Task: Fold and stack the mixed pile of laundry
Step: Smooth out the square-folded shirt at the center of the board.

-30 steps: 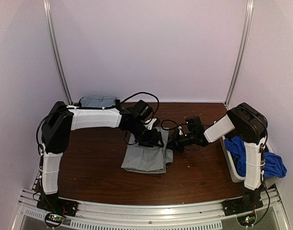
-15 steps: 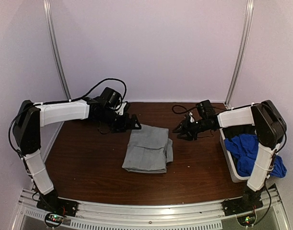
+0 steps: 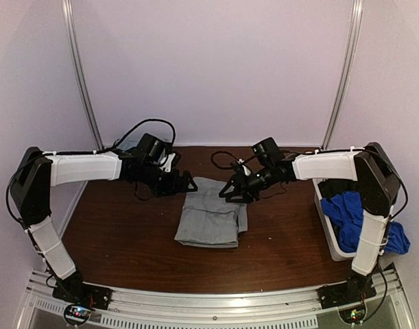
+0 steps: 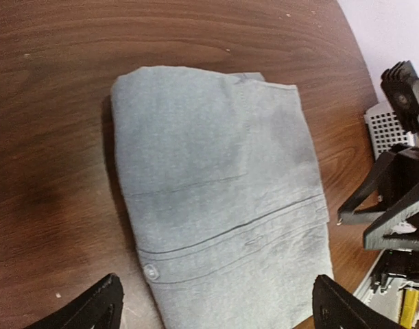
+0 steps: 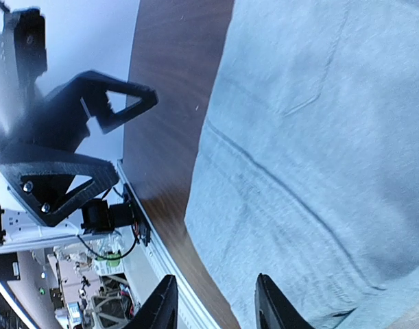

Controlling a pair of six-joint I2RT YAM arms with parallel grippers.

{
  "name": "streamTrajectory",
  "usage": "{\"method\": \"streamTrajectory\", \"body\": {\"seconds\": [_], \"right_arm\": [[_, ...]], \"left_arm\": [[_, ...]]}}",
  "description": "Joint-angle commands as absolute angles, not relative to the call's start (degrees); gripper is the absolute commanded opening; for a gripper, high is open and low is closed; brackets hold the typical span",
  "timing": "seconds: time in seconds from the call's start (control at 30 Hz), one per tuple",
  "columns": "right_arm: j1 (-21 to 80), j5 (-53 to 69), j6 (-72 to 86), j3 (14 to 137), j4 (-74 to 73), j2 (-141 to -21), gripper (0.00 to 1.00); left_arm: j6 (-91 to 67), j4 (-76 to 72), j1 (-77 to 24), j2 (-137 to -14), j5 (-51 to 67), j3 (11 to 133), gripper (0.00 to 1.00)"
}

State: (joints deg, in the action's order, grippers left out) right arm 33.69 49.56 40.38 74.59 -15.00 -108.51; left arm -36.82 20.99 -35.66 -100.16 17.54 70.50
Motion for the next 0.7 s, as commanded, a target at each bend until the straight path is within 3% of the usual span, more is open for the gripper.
{"method": "streamTrajectory", "body": {"seconds": [0.0,0.1,0.3,0.53,0.67], "right_arm": [[35.5,58.2,43.7,69.3,-6.8,-108.5,0.4],[35.9,62.1,45.5,62.5,-2.5,-108.7,0.39],[32.0,55.0,36.6,59.1,-14.0,-114.5,0.37],[30.8,52.2,34.2,64.8,-17.8,-114.1,0.37],[30.6,53.1,32.6,68.5,-19.5,-110.2,0.37]], "left_arm": [[-40.2,5.8,-35.8,-99.1,29.5,65.0,0.98],[-42.3,-0.6,-37.1,-99.7,32.8,61.8,0.98],[-44.9,-5.2,-38.4,-105.0,32.9,57.0,0.98],[-37.9,2.8,-38.5,-98.8,22.0,53.1,0.98],[-22.6,11.1,-43.9,-89.9,7.1,56.6,0.98]]}}
